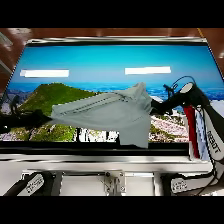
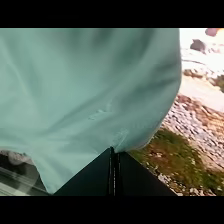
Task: Fold the shirts.
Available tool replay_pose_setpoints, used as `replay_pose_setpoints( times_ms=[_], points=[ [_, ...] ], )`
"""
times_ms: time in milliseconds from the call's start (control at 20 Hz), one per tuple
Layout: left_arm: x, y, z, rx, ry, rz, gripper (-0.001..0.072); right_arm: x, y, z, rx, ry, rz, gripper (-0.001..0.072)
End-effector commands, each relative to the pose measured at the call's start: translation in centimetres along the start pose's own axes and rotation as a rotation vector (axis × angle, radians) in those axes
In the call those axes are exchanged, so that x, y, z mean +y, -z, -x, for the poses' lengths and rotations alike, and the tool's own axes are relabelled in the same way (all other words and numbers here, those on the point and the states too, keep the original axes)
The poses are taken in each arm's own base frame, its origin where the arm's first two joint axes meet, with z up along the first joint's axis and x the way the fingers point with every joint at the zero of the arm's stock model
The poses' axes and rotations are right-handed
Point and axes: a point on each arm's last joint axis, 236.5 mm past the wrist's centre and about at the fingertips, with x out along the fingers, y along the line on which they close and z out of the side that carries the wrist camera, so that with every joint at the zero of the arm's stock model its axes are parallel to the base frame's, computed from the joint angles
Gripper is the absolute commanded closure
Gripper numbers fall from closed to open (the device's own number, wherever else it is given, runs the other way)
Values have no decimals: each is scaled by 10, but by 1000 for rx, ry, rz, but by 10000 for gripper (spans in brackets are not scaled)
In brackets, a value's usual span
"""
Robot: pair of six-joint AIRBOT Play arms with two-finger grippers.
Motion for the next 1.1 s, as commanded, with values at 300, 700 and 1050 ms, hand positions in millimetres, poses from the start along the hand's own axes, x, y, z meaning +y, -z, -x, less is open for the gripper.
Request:
replay_pose_setpoints(
  times_ms=[300,700,1050],
  points=[
    [-292,-61,391,-1133,172,-635,667,248,22,478,-1388,105,683,655],
    [-322,53,458,-1212,107,-684,668,257,235,598,-1800,276,645,655],
    [-246,53,386,-875,-138,-566,668,195,216,534,-1455,438,506,656]
  ],
)
